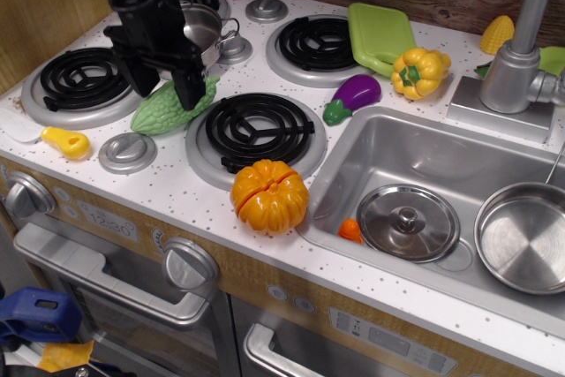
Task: Put green squash in pot or pan
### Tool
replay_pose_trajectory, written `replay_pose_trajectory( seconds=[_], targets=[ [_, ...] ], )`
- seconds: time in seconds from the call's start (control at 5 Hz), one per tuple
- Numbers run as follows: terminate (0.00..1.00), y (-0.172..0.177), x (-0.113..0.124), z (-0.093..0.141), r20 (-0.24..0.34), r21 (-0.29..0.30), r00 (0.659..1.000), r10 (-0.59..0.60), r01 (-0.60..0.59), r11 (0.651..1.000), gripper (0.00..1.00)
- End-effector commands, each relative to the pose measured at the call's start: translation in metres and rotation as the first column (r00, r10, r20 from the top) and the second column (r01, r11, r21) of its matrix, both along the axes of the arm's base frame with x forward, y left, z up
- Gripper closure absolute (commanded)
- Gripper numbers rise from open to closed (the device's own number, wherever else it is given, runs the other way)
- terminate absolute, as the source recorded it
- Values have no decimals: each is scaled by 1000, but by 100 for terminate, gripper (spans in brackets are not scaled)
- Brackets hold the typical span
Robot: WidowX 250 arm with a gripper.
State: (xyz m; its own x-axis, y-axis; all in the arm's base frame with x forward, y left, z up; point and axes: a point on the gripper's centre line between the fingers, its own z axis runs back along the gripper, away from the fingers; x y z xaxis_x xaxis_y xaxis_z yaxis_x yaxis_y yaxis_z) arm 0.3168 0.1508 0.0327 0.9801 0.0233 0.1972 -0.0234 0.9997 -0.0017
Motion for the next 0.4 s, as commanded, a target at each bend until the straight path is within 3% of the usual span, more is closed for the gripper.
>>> replay_pose_trajectory(
  seconds=[0.0,0.2],
  targets=[
    [0,10,-1,-13,52,43,999,2,-4,999,0],
    [0,13,0,-24,73,47,997,8,-11,999,0]
  ],
)
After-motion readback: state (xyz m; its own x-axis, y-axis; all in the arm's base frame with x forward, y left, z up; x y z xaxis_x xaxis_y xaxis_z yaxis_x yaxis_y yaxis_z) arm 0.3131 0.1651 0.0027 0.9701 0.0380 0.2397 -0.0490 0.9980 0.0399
